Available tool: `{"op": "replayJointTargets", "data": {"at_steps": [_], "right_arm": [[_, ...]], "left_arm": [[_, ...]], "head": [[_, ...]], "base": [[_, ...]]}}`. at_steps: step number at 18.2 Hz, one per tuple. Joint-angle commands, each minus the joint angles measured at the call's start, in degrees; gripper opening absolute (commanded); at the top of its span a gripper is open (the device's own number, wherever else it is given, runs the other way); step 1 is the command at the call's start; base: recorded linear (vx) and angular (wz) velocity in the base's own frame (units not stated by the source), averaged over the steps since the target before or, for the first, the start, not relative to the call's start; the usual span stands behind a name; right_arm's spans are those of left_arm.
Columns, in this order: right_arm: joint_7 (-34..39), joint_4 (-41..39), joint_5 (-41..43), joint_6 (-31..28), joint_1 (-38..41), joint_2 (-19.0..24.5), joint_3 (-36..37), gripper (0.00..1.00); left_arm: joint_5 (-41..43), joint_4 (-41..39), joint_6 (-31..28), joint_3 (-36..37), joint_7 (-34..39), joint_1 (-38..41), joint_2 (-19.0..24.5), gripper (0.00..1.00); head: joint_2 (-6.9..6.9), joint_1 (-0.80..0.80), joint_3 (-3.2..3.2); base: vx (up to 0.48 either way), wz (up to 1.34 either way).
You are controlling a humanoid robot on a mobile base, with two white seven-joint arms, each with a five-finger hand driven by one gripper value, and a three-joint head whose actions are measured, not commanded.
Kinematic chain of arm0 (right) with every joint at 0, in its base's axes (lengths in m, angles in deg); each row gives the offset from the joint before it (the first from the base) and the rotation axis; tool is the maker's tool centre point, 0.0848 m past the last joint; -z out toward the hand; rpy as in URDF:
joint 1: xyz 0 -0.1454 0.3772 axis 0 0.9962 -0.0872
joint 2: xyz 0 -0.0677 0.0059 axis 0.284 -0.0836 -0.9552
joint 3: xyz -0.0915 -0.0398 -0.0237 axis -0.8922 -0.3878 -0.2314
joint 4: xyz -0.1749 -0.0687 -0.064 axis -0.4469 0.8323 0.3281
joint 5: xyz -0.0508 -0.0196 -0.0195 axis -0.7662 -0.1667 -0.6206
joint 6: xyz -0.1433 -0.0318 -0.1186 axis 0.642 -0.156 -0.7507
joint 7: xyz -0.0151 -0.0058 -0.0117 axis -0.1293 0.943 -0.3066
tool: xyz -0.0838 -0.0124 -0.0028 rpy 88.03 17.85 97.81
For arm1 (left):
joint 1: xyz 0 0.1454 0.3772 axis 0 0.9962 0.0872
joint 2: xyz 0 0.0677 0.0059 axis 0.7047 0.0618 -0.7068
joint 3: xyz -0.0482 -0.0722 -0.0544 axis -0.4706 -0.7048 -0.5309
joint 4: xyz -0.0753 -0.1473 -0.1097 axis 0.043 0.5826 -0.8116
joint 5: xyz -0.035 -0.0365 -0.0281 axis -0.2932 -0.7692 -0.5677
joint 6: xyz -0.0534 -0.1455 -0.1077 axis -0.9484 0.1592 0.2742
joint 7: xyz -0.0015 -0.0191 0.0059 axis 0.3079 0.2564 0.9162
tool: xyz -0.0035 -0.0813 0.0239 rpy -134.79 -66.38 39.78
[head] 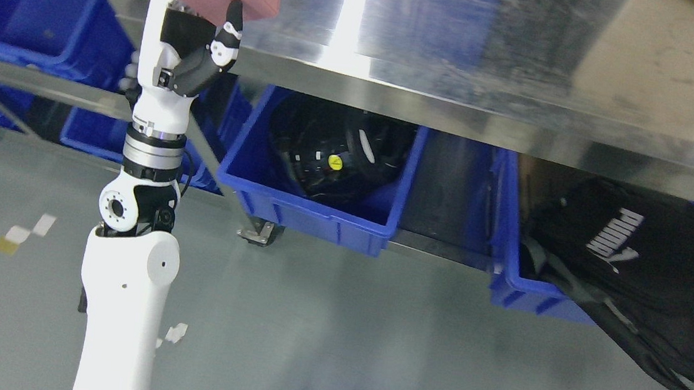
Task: Place storage box into left shelf container
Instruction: 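Hold the pink box up in the left hand while turning toward the shelf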
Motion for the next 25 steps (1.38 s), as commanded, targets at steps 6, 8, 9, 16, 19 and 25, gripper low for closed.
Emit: {"op": "replayJointTargets", "data": {"at_steps": [6,8,9,16,19,25], "right_arm": [[0.3,-1.0,1.2,0.1,-0.3,-1.0,0.0,1.0],[0.2,-1.0,1.2,0.0,-0.3,-1.0,0.0,1.0],[0.3,-1.0,1.2,0.0,-0.3,-1.0,0.0,1.0],[0.2,-1.0,1.2,0.0,-0.3,-1.0,0.0,1.0],[0.2,-1.0,1.2,0.0,-0.2,-1.0,0.0,1.0],[0.2,-1.0,1.2,0.1,-0.3,-1.0,0.0,1.0]], "left_arm": [[-0.7,-12.5,4.9,6.2,0.2,13.6,0.4,0.02],[-0.7,-11.9,5.1,5.3,0.4,15.5,0.4,0.03],[-0.7,-11.2,5.0,4.3,0.4,16.2,0.4,0.03],[-0.8,-10.4,-0.3,-0.8,9.4,19.2,0.4,0.03],[-0.9,-10.3,-0.8,-0.9,9.6,20.2,0.4,0.03],[-0.9,-10.3,0.1,-0.6,9.2,23.2,0.4,0.04]], "head": [[0.03,0.0,0.0],[0.03,0.0,0.0],[0.03,0.0,0.0],[0.05,0.0,0.0],[0.05,0.0,0.0],[0.05,0.0,0.0]], "base": [[0.025,1.26],[0.076,1.66],[0.094,1.66],[0.202,1.25],[0.34,0.76],[0.467,0.27]]}}
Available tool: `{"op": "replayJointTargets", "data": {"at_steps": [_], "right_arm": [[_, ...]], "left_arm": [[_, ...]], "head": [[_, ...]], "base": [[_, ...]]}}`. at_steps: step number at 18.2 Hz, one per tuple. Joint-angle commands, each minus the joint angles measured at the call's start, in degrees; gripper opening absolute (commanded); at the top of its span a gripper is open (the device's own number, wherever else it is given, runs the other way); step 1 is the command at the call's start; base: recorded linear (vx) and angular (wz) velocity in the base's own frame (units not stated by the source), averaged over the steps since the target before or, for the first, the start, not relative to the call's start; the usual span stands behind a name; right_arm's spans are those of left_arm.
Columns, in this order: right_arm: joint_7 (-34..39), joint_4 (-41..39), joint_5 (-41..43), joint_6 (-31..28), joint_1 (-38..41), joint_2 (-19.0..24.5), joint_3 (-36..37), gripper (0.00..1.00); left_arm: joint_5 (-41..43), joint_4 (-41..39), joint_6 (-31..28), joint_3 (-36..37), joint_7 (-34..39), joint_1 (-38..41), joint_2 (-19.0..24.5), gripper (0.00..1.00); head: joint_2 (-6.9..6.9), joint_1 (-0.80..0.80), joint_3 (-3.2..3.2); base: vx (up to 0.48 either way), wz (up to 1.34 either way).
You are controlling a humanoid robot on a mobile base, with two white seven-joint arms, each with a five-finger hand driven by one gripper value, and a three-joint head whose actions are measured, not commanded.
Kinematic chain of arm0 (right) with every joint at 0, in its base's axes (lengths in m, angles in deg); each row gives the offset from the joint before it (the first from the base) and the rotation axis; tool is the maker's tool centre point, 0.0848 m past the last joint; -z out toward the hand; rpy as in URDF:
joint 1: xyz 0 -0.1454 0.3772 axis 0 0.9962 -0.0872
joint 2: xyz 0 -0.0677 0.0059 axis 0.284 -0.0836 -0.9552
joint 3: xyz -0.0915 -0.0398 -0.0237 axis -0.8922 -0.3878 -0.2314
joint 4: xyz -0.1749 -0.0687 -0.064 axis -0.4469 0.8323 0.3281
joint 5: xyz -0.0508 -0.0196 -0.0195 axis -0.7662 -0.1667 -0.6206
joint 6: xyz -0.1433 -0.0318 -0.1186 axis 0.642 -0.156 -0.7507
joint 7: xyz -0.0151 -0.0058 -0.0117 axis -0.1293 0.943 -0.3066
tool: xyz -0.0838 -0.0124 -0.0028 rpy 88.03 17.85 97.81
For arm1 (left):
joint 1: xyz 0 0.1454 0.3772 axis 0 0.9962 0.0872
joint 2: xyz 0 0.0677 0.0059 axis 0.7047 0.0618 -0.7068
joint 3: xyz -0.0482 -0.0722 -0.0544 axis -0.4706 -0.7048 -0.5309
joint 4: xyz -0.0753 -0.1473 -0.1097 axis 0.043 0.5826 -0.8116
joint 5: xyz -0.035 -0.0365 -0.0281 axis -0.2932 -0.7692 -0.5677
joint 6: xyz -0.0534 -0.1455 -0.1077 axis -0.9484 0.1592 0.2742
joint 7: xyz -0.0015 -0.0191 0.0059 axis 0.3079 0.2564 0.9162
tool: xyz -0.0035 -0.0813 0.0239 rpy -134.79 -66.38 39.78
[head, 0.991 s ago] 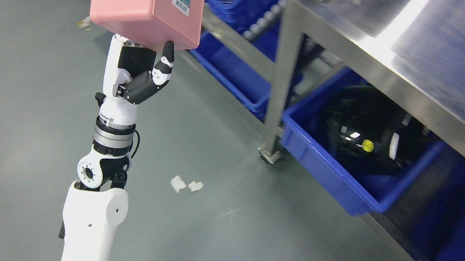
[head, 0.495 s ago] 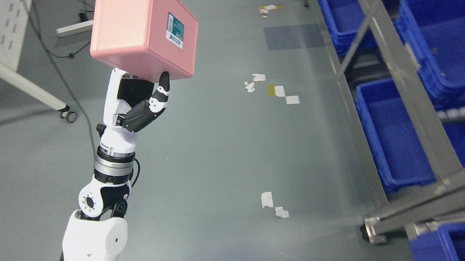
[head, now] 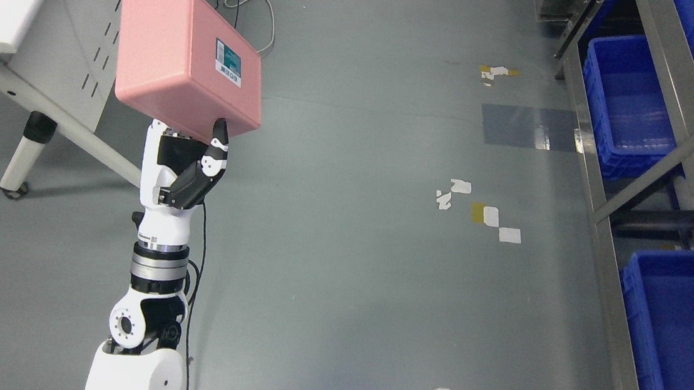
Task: Place storage box into left shelf container
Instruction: 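Hold the pink box up in the left hand while turning toward the shelf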
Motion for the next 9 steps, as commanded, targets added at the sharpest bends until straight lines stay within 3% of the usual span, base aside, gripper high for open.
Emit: {"op": "replayJointTargets", "data": {"at_steps": [1,9], "right_arm": [[0.0,-1.0,1.2,0.1,-0.2,-1.0,0.0,1.0],[0.0,-1.0,1.2,0.0,-0.2,-1.0,0.0,1.0]], "left_arm": [[-0.1,-0.6,1.0,-0.8,-0.1,2.6,0.9,0.04],[-0.2,-0.6,1.8,0.4,-0.1,2.7,0.9,0.04]], "head": [[0.0,0.0,0.0],[0.0,0.0,0.0]], "base": [[0.484,0.01],[0.538,-0.07]]}}
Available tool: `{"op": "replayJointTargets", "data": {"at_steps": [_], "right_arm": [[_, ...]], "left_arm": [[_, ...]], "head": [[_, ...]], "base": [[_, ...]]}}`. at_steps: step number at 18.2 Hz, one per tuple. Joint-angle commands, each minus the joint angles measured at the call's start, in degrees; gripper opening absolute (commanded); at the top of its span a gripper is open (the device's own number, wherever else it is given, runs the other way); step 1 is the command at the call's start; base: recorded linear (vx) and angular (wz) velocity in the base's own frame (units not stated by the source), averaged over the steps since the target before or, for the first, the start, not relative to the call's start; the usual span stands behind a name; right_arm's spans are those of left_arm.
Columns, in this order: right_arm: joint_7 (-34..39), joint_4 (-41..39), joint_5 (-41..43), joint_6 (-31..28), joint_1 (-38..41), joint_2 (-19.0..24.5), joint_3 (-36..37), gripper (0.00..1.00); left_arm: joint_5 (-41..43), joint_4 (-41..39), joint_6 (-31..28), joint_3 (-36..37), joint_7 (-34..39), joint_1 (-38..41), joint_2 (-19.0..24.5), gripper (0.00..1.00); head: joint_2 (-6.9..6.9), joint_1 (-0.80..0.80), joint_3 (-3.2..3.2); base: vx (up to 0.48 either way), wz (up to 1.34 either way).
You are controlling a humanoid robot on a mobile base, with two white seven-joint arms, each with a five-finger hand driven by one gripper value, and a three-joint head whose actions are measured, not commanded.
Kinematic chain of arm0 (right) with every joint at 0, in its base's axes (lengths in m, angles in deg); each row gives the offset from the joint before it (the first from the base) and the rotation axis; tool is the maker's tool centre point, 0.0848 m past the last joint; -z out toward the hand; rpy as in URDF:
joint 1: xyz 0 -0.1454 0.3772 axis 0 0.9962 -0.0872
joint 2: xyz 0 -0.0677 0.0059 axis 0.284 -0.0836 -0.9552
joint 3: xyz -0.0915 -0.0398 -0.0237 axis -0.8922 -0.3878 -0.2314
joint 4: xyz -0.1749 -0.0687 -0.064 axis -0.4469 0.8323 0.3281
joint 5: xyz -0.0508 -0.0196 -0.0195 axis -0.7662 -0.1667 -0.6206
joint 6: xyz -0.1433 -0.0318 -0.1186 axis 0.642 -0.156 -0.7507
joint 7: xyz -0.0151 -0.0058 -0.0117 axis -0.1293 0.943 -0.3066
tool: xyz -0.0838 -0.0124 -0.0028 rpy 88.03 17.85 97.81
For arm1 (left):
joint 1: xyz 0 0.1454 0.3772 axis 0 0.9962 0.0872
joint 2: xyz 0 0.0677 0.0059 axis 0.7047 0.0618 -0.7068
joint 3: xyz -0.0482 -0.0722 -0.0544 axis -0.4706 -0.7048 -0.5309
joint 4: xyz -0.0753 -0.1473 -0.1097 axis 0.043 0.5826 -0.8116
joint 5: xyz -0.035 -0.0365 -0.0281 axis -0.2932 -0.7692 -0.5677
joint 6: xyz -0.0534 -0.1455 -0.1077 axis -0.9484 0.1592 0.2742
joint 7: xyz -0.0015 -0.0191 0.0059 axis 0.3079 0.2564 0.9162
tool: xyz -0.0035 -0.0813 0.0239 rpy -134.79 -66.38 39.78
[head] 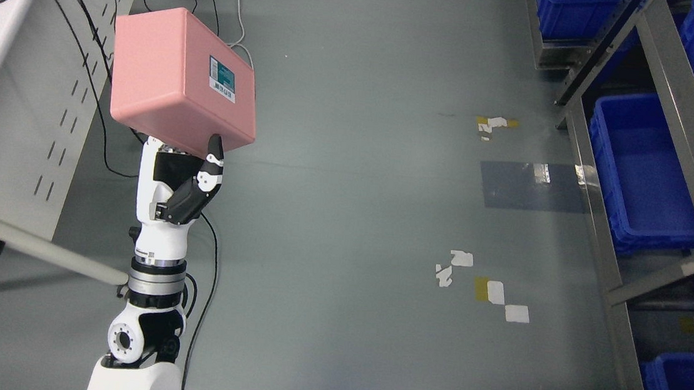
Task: Place storage box into left shelf container
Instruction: 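Hold the pink box up in the left hand while turning toward the shelf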
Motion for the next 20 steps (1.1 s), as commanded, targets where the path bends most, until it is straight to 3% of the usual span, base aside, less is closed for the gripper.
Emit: {"op": "replayJointTargets", "data": {"at_steps": [1,15,20], "right_arm": [[0.0,-1.0,1.2,0.1,-0.2,-1.0,0.0,1.0],[0.0,-1.0,1.2,0.0,-0.3,-1.0,0.0,1.0],[0.0,-1.0,1.2,0.0,-0.2,-1.0,0.0,1.0]], "left_arm": [[-0.1,-0.2,0.2,0.7,0.0,0.6,1.0,0.04],[-0.4,1.3,1.5,2.4,-0.3,2.1,1.0,0.06],[-0.4,2.1,4.0,5.5,-0.3,4.4,1.0,0.06]], "head": [[0.0,0.0,0.0],[0.0,0.0,0.0],[0.0,0.0,0.0]], "base": [[0.548,-0.04],[0.593,0.0],[0.572,-0.51]]}}
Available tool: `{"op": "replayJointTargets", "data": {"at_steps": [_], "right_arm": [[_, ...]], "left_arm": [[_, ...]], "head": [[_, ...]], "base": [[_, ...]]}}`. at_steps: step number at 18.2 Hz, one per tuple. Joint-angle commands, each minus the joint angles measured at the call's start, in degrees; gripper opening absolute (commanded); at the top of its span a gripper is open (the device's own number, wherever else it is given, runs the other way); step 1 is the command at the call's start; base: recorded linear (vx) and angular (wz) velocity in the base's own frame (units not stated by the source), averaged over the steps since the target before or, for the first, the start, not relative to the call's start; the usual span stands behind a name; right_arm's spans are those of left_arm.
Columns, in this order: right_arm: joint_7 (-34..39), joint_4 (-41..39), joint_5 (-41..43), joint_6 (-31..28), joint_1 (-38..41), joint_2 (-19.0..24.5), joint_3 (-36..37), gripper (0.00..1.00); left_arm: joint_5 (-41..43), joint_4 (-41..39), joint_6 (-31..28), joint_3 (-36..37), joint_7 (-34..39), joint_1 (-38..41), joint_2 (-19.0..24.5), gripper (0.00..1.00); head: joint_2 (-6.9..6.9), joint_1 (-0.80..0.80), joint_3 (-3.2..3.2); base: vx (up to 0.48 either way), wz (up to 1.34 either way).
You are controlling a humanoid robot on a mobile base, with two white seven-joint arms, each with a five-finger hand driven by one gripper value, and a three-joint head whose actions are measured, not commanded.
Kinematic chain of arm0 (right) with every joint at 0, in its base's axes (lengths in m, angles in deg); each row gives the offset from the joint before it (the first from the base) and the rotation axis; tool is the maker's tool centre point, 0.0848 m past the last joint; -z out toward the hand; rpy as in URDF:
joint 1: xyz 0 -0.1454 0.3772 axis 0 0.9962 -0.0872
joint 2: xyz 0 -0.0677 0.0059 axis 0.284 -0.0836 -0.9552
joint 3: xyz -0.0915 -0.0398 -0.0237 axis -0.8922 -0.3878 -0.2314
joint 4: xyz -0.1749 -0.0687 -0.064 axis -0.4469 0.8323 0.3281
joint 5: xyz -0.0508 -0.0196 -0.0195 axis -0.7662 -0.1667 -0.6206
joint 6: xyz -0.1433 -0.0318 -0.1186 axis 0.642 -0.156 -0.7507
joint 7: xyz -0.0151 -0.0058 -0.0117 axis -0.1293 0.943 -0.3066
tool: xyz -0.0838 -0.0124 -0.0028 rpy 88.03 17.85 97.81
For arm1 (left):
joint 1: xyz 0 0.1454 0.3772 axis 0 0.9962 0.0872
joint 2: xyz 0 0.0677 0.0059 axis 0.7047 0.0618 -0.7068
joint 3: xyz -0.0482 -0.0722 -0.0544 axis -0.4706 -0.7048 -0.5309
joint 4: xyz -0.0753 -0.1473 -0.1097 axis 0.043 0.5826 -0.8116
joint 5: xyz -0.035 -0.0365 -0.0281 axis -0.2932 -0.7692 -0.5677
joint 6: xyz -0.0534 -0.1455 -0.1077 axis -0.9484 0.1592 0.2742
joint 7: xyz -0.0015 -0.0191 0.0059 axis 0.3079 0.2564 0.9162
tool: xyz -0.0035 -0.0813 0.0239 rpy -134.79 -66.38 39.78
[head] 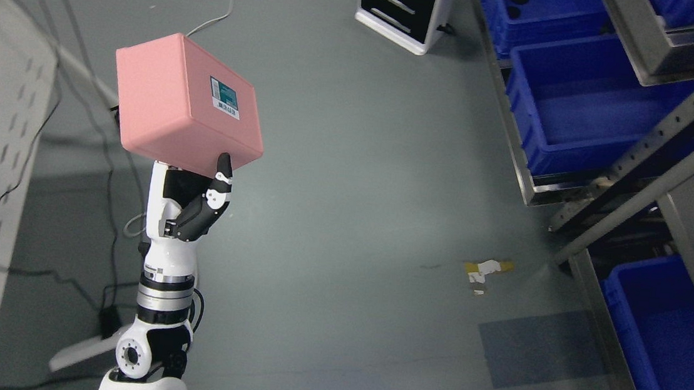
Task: Place storage box into left shelf container
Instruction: 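Hold the pink box up in the left hand while turning toward the shelf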
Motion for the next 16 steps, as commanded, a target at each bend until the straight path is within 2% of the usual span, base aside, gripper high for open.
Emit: {"op": "replayJointTargets", "data": {"at_steps": [1,5,7,9,12,16], "right_arm": [[0.0,-1.0,1.2,-0.2,-0.2,-1.0,0.0,1.0],[0.0,-1.0,1.2,-0.1,-0.2,-1.0,0.0,1.0],[0.0,-1.0,1.2,-0.2,-0.3,-1.0,0.0,1.0],[0.0,-1.0,1.2,-0.1,-0.2,-1.0,0.0,1.0],[0.0,-1.0,1.2,-0.2,-0.3,-1.0,0.0,1.0],[0.0,-1.0,1.2,-0.2,-0.2,-1.0,0.0,1.0]], "left_arm": [[0.0,1.7,1.0,3.9,-0.1,2.2,1.0,0.06],[0.0,2.2,3.9,10.1,-0.3,8.8,1.0,0.06],[0.0,4.1,7.2,14.4,-0.7,12.9,2.1,0.06],[0.1,5.6,7.8,16.1,-2.0,14.6,2.5,0.06],[0.2,6.2,7.9,15.2,-2.0,14.8,2.7,0.06],[0.1,6.9,7.9,9.3,-2.0,13.9,2.5,0.06]], "head": [[0.0,0.0,0.0],[0.0,0.0,0.0],[0.0,0.0,0.0],[0.0,0.0,0.0],[0.0,0.0,0.0],[-0.01,0.0,0.0]], "base": [[0.458,-0.77],[0.418,-1.09],[0.249,-1.28],[0.251,-1.52],[0.213,-1.33],[0.186,-1.17]]}}
